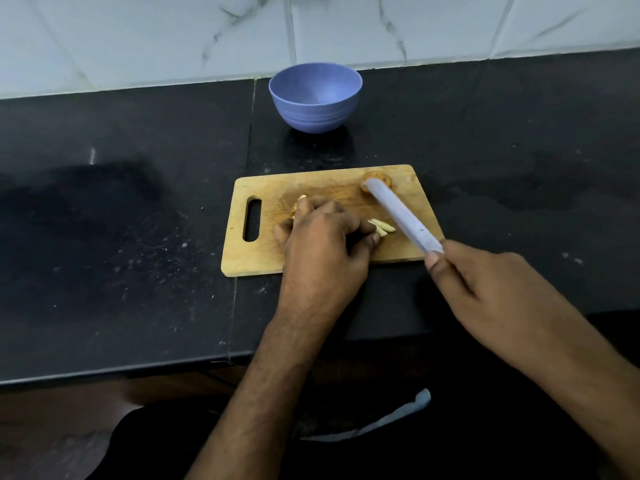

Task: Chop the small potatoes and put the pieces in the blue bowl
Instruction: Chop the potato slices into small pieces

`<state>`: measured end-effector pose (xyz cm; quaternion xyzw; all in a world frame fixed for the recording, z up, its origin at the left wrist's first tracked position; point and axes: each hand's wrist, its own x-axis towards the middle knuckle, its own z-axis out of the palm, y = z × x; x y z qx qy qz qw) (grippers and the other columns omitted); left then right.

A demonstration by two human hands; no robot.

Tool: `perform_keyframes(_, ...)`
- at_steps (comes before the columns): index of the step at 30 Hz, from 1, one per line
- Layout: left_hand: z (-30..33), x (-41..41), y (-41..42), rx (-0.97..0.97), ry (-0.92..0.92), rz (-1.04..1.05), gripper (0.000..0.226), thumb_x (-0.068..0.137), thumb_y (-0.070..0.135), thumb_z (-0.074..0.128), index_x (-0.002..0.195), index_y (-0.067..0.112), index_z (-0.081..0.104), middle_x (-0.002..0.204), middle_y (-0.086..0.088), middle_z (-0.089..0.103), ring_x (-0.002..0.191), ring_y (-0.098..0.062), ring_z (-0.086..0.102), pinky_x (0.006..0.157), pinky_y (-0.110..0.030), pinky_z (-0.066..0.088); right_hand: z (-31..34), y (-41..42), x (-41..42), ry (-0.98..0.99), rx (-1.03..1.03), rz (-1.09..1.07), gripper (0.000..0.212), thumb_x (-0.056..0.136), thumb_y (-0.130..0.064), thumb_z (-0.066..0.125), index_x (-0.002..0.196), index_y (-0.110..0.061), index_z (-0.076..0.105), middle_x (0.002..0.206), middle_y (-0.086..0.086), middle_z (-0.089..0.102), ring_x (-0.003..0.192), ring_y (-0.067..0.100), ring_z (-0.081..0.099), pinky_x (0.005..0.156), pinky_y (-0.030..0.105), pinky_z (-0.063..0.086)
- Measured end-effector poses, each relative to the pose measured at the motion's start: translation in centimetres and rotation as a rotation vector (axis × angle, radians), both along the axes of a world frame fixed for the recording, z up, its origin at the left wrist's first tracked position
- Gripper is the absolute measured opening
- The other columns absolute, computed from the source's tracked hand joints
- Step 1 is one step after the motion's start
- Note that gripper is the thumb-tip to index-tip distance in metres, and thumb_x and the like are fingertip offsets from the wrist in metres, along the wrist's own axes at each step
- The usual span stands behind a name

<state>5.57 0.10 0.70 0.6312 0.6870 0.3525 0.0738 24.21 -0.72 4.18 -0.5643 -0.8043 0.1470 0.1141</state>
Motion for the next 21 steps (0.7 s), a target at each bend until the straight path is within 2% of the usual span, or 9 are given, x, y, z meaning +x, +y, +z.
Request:
perform_keyframes(2, -0.2, 0.1, 0.0, 0.001, 0.016, 0.007, 0.007, 0.086, 0.038, 0.072, 0.091, 0.033, 0.075, 0.093, 0.017, 0.061, 0.116, -0.007, 0.04, 0.091, -0.034, 0.021, 0.2, -0.7, 0.6, 0.03, -0.004, -0.02, 0.037, 0.098, -0.048, 0.035, 0.071, -0.025, 0.045, 0.049, 0.0, 0.051, 0.041, 0.01, 0.052, 0.041, 0.026, 0.037)
perform_keyframes(7, -0.2, 0.0, 0.0, -0.012, 0.005, 0.019, 0.003, 0.087, 0.035, 0.072, 0.09, 0.035, 0.072, 0.095, 0.018, 0.061, 0.121, -0.008, 0.039, 0.09, -0.033, 0.018, 0.2, -2.3, 0.3, -0.077, -0.014, -0.026, 0.035, 0.097, -0.051, 0.031, 0.069, -0.031, 0.038, 0.049, -0.003, 0.049, 0.041, 0.009, 0.051, 0.043, 0.021, 0.034)
perform_keyframes(15, -0.1, 0.0, 0.1, -0.011, -0.038, 0.01, 0.001, 0.086, 0.035, 0.074, 0.087, 0.034, 0.075, 0.092, 0.018, 0.065, 0.115, -0.006, 0.042, 0.096, -0.039, 0.025, 0.8, -2.6, -0.3, -0.325, -0.006, -0.041, 0.028, 0.098, -0.053, 0.017, 0.084, -0.033, 0.03, 0.062, -0.006, 0.051, 0.053, 0.005, 0.049, 0.045, 0.021, 0.03)
perform_keyframes(21, -0.2, -0.1, 0.2, 0.006, -0.048, 0.007, 0.002, 0.085, 0.033, 0.075, 0.086, 0.034, 0.075, 0.087, 0.019, 0.066, 0.11, -0.006, 0.045, 0.092, -0.035, 0.022, 0.5, -2.2, -1.2, -0.327, -0.064, -0.041, 0.025, 0.101, -0.049, 0.018, 0.087, -0.033, 0.032, 0.068, -0.006, 0.05, 0.057, 0.007, 0.049, 0.05, 0.026, 0.038)
